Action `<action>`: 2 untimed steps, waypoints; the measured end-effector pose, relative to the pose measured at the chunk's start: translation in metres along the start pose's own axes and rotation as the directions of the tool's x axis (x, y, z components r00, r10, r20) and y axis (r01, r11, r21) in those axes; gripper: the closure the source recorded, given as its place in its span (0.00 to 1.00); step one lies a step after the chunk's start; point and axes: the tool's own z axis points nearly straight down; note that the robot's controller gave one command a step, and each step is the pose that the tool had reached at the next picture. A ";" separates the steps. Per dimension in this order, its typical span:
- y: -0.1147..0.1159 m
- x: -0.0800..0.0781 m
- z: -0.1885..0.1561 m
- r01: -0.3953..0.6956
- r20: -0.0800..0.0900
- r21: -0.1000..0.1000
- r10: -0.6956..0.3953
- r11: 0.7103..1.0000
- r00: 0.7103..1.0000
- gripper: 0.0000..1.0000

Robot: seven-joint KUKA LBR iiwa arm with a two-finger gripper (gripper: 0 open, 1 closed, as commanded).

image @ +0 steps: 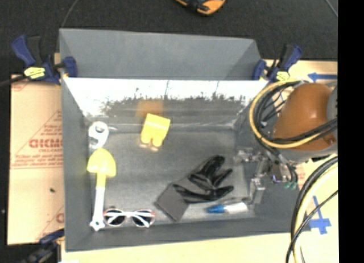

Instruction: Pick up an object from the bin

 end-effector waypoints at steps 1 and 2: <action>0.001 -0.001 -0.004 0.005 0.006 0.001 -0.005 1.000 1.000 0.00; 0.096 -0.024 0.058 -0.122 0.002 -0.003 0.122 0.992 0.992 0.00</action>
Offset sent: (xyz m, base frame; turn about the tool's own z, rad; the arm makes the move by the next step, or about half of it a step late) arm 0.0231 0.0925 -0.0574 0.1283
